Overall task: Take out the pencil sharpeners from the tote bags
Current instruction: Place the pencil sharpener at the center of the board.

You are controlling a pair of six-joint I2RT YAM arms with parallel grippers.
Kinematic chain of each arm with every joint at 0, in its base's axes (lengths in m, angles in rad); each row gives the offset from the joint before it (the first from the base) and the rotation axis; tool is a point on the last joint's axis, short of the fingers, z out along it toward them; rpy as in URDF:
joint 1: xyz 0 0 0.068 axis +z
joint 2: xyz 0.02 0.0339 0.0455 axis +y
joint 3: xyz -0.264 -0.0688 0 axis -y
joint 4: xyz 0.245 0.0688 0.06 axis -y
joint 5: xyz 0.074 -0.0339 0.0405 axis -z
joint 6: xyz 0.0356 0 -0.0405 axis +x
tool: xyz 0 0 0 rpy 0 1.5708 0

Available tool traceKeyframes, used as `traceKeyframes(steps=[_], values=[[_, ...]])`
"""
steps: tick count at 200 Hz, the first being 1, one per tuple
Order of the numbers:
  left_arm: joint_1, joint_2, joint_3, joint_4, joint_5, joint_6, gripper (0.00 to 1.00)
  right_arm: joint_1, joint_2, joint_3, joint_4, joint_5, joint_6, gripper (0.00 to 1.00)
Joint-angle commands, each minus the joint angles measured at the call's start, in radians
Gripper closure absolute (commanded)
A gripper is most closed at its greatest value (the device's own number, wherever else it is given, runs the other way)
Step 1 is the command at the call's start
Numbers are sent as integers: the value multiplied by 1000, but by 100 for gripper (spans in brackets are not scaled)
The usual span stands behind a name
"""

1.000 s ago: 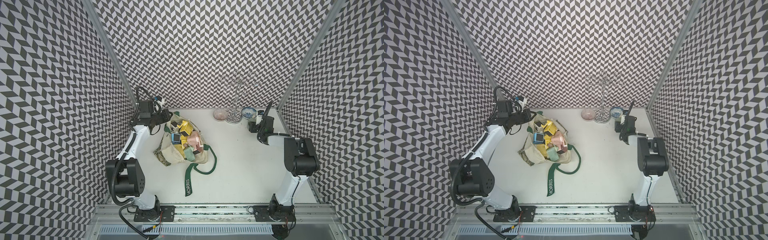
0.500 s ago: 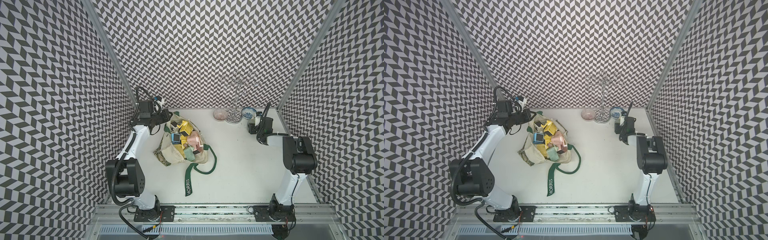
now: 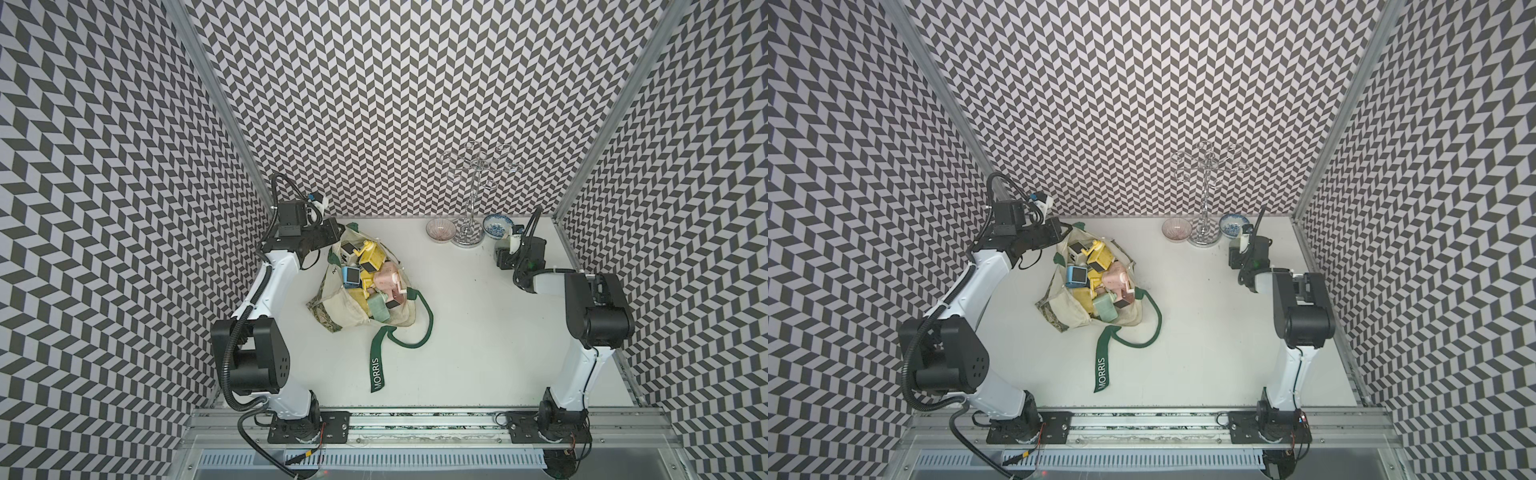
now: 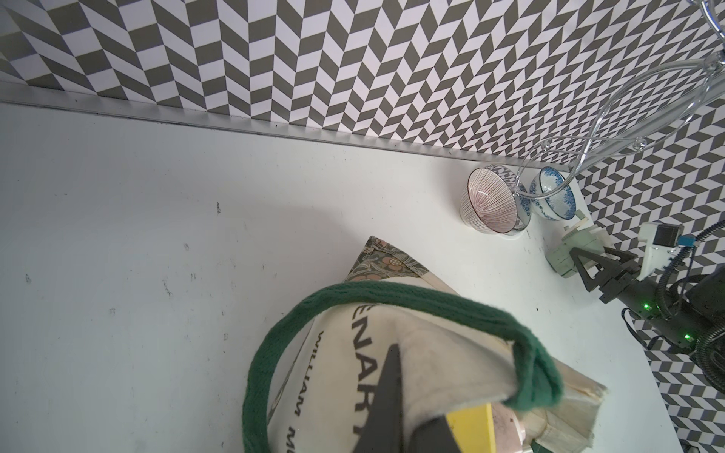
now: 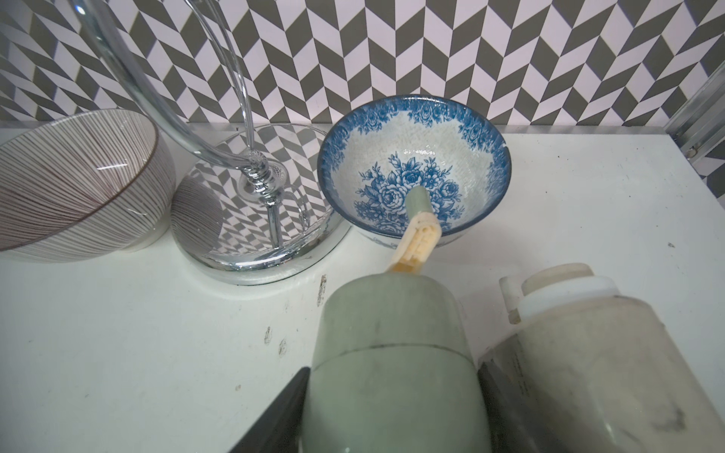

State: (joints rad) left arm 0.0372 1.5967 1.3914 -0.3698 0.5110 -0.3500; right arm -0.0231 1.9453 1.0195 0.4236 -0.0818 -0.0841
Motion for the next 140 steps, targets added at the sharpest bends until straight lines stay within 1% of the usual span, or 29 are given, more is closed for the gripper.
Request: traceKeyframes(steps=[1, 35, 114, 140], values=[[24, -64, 41, 114, 25, 1, 100, -5, -30, -22, 70, -1, -8, 33], [25, -67, 42, 113, 24, 2, 100, -5, -36, -28, 76, 1, -8, 30], [24, -66, 41, 114, 26, 1, 100, -5, -43, -37, 87, 3, -4, 29], [24, -67, 41, 114, 26, 0, 100, -5, -44, -16, 57, 0, -1, 29]])
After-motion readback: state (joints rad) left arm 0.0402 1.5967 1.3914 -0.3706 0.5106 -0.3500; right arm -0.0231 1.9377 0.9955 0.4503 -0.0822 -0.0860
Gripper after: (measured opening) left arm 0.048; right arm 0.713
